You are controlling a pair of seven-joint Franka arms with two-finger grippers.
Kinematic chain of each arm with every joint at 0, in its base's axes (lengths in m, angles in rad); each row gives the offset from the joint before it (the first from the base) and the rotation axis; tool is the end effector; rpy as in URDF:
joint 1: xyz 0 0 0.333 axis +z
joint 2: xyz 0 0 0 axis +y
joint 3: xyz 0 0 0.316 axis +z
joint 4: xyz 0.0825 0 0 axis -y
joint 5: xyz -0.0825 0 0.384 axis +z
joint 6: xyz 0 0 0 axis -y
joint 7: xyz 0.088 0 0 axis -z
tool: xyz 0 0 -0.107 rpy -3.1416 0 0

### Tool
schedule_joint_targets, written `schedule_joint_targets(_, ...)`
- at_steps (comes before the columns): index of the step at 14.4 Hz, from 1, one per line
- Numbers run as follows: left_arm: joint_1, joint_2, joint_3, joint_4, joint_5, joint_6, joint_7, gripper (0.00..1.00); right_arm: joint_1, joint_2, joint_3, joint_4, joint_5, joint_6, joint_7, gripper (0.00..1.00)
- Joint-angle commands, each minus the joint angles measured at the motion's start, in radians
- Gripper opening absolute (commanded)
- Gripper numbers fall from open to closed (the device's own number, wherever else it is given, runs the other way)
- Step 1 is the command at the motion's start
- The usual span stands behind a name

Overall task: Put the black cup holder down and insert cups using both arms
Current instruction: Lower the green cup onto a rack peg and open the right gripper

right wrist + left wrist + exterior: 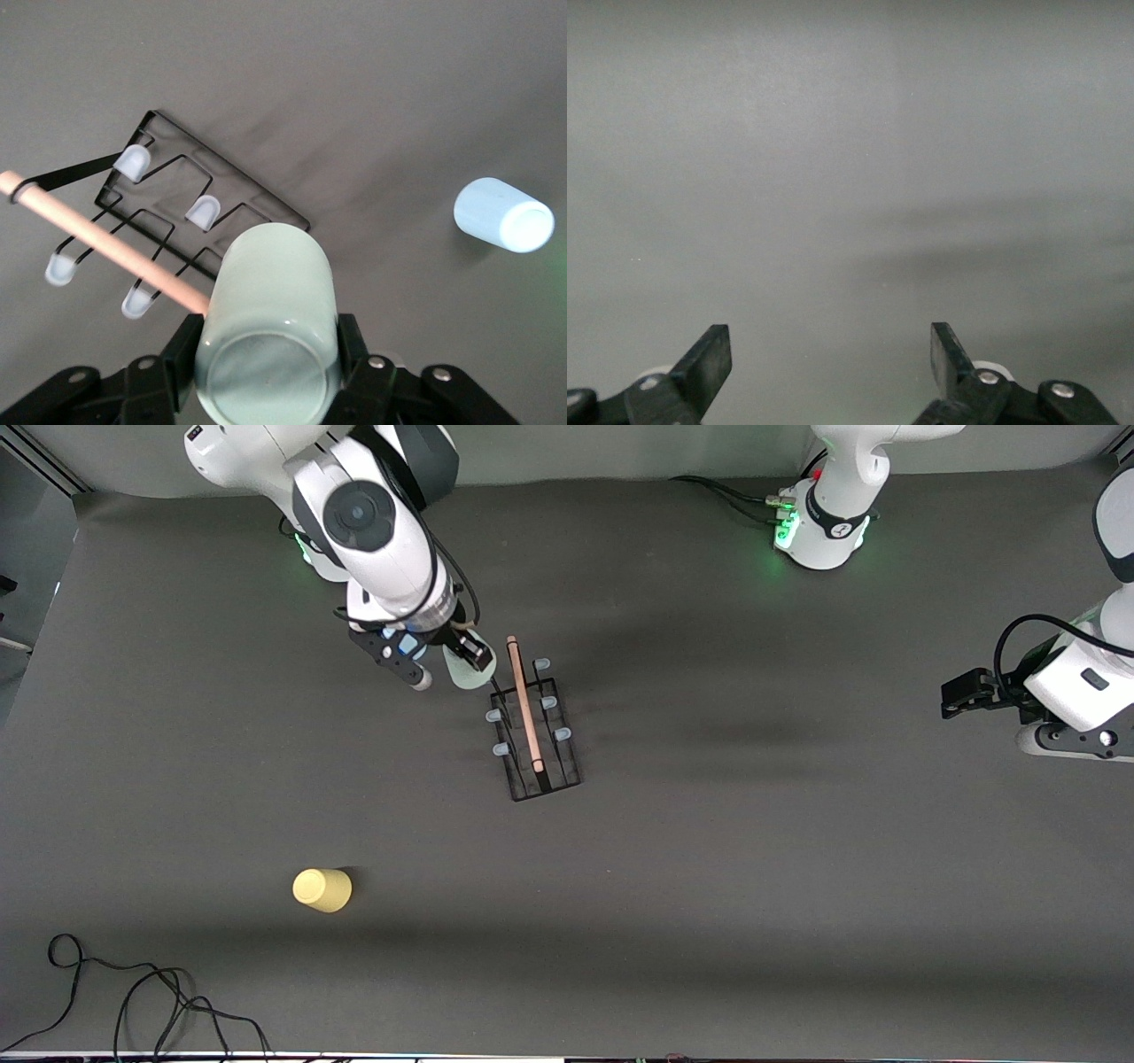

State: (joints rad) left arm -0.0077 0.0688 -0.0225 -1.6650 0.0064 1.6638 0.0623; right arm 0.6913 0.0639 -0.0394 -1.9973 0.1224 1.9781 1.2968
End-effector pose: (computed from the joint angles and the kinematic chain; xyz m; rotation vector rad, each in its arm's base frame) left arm 0.5764 -0.0164 0.5488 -3.1326 0.1463 0.1099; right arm 0.4396 0.3456 0.4215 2.9378 -1.0693 -0.2125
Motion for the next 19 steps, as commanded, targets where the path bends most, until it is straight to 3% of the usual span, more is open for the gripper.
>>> schedule_joint_targets(1, 0.000, 0.002, 0.001, 0.016, 0.014, -0.025, 0.016, 1.00, 0.036, 0.010, -0.008, -0.069, -0.003, 0.097, 0.018, 0.03)
schedule_joint_targets(10, 0.015, 0.003, 0.001, 0.014, 0.014, -0.027, 0.019, 1.00, 0.045, 0.117, -0.008, -0.150, -0.001, 0.292, 0.025, 0.04)
schedule_joint_targets(11, 0.017, 0.003, 0.001, 0.014, 0.014, -0.027, 0.019, 1.00, 0.045, 0.125, -0.008, -0.150, -0.001, 0.304, 0.036, 0.23)
schedule_joint_targets(12, 0.017, 0.003, 0.001, 0.016, 0.014, -0.026, 0.020, 1.00, 0.045, 0.128, -0.008, -0.147, -0.001, 0.303, 0.042, 0.82)
schedule_joint_targets(13, 0.015, 0.003, 0.001, 0.016, 0.014, -0.025, 0.019, 1.00, 0.043, 0.117, -0.008, -0.144, 0.000, 0.294, 0.048, 1.00)
schedule_joint_targets(16, 0.017, 0.003, 0.001, 0.016, 0.014, -0.025, 0.021, 1.00, 0.039, 0.077, -0.017, -0.074, 0.000, 0.158, 0.053, 1.00)
schedule_joint_targets(19, 0.017, 0.003, 0.001, 0.016, 0.014, -0.025, 0.021, 1.00, 0.030, 0.063, -0.045, 0.116, 0.000, -0.097, 0.033, 1.00)
